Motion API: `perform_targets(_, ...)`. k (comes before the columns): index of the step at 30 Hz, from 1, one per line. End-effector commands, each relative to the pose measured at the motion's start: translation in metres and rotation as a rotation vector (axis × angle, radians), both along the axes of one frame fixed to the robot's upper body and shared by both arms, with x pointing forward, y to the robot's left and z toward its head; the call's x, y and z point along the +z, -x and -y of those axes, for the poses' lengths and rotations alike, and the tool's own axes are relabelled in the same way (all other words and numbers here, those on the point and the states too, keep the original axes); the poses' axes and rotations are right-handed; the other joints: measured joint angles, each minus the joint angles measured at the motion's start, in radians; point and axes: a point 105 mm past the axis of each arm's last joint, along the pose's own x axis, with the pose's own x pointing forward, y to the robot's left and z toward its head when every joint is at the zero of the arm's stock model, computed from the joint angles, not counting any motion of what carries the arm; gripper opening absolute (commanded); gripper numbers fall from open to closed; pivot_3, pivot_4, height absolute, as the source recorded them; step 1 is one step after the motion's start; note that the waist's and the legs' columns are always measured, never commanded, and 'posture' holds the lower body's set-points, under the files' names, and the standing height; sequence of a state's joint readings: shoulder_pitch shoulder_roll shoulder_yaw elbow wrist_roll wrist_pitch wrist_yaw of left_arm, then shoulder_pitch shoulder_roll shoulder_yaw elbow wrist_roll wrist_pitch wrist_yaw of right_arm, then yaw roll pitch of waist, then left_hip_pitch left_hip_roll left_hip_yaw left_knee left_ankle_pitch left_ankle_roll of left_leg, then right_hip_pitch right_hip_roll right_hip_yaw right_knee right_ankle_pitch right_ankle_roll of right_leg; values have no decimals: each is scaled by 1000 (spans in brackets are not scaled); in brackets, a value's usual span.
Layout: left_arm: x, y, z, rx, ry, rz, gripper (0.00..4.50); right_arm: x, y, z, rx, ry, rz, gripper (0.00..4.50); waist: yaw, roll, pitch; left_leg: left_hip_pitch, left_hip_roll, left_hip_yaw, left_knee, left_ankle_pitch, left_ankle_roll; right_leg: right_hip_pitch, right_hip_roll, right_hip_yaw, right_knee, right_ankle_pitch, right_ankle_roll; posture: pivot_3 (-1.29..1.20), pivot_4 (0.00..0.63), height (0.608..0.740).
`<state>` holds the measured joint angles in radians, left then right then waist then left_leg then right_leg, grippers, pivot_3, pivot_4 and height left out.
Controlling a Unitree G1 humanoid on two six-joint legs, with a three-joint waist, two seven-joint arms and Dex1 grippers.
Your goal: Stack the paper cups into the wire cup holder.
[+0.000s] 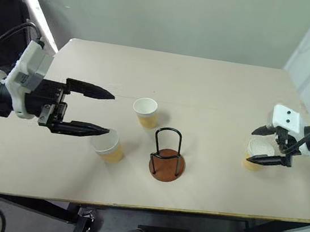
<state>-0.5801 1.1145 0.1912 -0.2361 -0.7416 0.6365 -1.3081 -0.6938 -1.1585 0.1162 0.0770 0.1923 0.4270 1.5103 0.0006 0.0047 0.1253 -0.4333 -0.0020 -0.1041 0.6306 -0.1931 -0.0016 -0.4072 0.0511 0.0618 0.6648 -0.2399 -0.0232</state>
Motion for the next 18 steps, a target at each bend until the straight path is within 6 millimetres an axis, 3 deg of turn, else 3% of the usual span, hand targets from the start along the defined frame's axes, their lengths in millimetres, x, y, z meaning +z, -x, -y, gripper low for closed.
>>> perform_targets(1,8,4,4,-21,-27,59,4500,-5,-5,16,-45,101,37,4456,-1,0,0,1,0,0,0,0,0,1,0,0,0,0,0,0,150,740)
perform_targets(9,8,7,0,7,-29,53,4500,-27,-5,30,-78,150,-22,4456,2,0,0,-1,0,0,1,-1,2,1,0,0,-3,0,3,0,150,740)
perform_targets(10,8,8,0,11,-30,53,4500,-32,-6,32,-80,161,-33,4300,2,0,0,-1,0,0,1,-1,2,1,0,0,-3,0,3,0,150,740)
perform_targets(12,8,8,-2,20,-32,52,4500,-40,-7,33,-76,181,-51,3892,2,0,0,-1,0,0,2,-1,2,1,0,0,-3,0,3,0,150,740)
perform_targets(18,8,9,-5,40,-34,50,4500,-49,-16,29,-60,200,-57,1719,2,0,0,0,0,0,2,-1,2,2,0,0,-2,0,3,0,150,740)
